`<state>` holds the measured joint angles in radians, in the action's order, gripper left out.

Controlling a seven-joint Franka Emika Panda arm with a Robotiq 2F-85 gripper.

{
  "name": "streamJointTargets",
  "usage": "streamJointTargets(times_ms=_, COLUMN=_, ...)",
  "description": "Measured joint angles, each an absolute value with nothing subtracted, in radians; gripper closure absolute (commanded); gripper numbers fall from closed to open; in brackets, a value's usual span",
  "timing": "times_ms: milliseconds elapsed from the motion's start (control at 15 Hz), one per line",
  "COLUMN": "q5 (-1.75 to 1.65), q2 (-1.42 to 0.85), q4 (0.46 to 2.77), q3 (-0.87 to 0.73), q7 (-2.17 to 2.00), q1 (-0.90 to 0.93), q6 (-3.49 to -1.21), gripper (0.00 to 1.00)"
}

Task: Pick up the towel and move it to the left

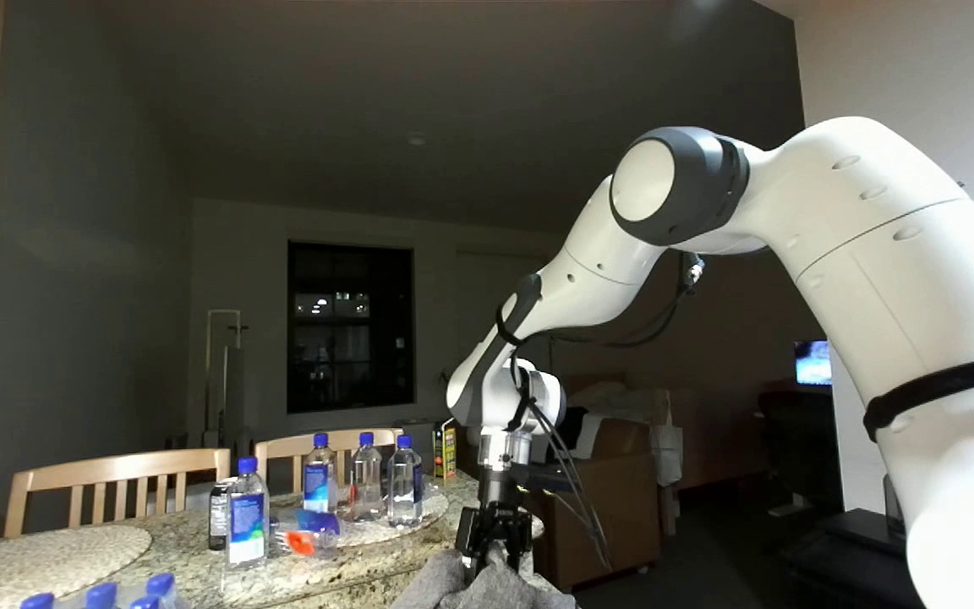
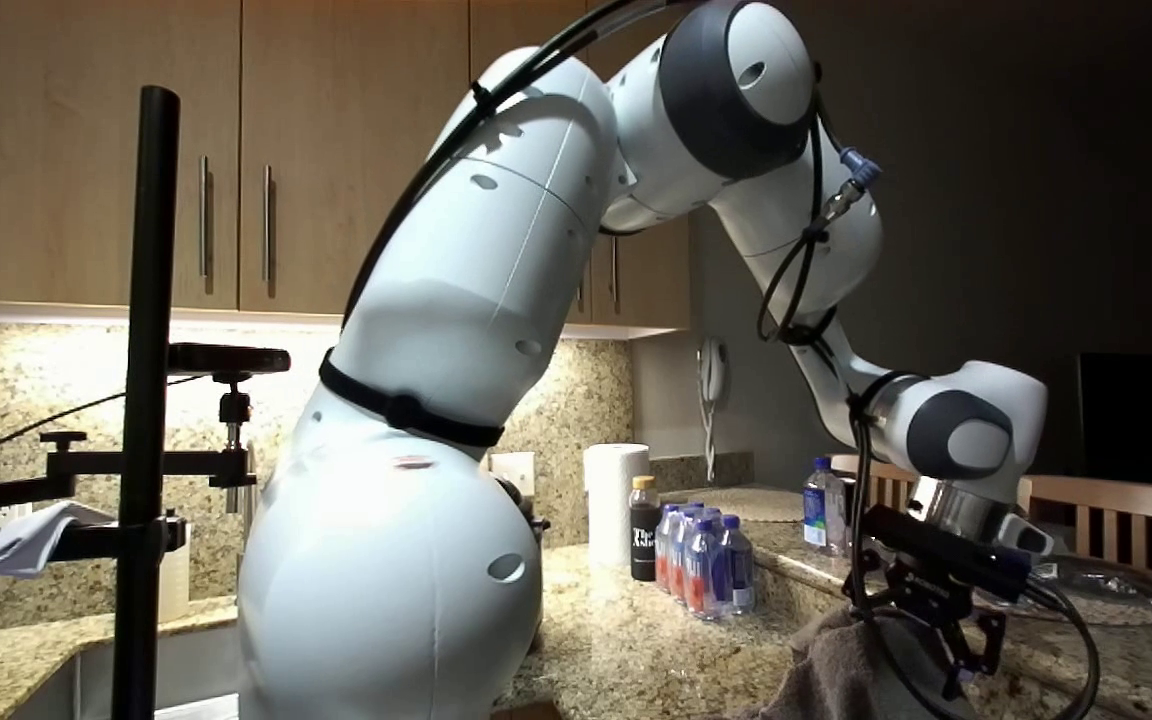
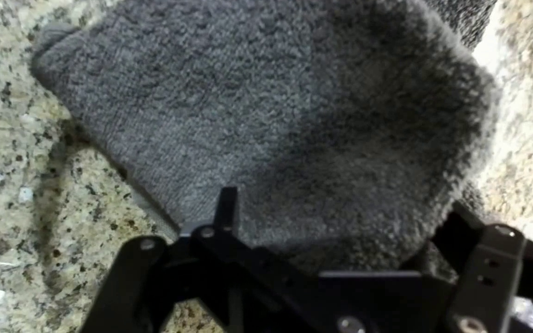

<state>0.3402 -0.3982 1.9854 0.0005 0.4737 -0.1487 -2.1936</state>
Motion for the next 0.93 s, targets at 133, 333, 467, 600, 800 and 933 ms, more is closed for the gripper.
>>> streamJointTargets(times_ms=133, q5=0.347, q2=-0.41, q4=1.997, q3=0.02, q7=0.474, q1=-0.15, q6=-2.236, gripper=0.26)
streamJointTargets(times_ms=333, q5=0.362, q2=-0.419, q4=1.999, q3=0.046, q7=0.474, q1=-0.153, q6=-2.24, gripper=0.47)
streamJointTargets(times_ms=467, q5=0.371, q2=-0.419, q4=1.999, q3=0.052, q7=0.474, q1=-0.156, q6=-2.239, gripper=0.59)
streamJointTargets(times_ms=600, q5=0.387, q2=-0.419, q4=1.998, q3=0.053, q7=0.474, q1=-0.165, q6=-2.232, gripper=0.69)
streamJointTargets(times_ms=800, q5=0.41, q2=-0.419, q4=1.991, q3=0.054, q7=0.474, q1=-0.189, q6=-2.19, gripper=0.88)
streamJointTargets(times_ms=933, q5=0.425, q2=-0.419, q4=1.984, q3=0.055, q7=0.474, q1=-0.204, q6=-2.137, gripper=0.88)
